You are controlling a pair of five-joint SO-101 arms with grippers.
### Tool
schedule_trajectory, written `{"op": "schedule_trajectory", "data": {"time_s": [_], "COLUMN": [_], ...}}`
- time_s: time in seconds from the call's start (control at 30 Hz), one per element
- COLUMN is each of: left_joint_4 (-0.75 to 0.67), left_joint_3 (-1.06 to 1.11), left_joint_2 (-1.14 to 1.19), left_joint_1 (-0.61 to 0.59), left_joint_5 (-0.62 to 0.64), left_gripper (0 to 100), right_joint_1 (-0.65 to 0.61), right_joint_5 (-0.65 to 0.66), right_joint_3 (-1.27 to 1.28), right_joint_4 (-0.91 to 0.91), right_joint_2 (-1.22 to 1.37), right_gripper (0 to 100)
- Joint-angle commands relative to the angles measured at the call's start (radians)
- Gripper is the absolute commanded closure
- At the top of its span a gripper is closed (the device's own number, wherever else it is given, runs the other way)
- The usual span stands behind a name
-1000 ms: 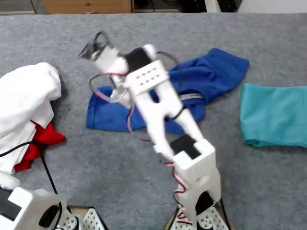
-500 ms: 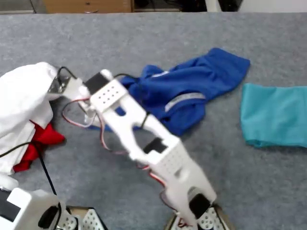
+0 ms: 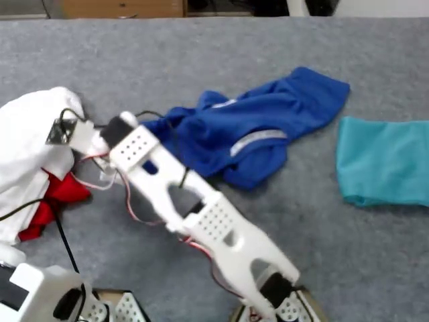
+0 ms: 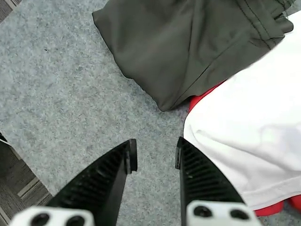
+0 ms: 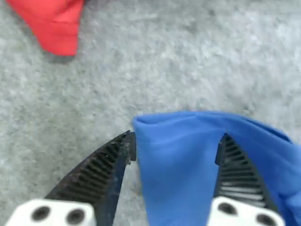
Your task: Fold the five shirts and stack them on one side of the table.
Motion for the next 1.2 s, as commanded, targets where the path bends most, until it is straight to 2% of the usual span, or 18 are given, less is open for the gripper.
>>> {"op": "schedule_trajectory", "data": {"time_s": [0.0,0.37,0.57,0.77,0.9,1.17], "left_joint_4": [-0.014,-0.014,-0.014,-0.014,-0.014,-0.014], "left_joint_3": [-0.002,-0.008,-0.011,-0.012,-0.012,-0.012], "left_joint_2": [-0.035,-0.035,-0.035,-0.035,-0.035,-0.038], "left_joint_1": [-0.005,-0.006,-0.005,-0.006,-0.009,-0.005], "left_joint_5": [-0.008,-0.009,-0.009,-0.009,-0.009,-0.009], "left_gripper": [85,85,85,85,85,85], "right_joint_1": [-0.015,0.061,0.068,0.067,0.073,0.128], "right_joint_5": [-0.008,-0.008,0.006,0.054,0.057,0.057], "right_joint_3": [-0.091,-0.143,-0.143,-0.142,-0.142,-0.263], "right_joint_4": [0.035,0.049,0.074,0.089,0.103,0.186], "right_joint_2": [0.021,0.117,0.119,0.124,0.124,0.056], "right_gripper": [72.0,72.3,84.8,90.9,99.1,99.6]}}
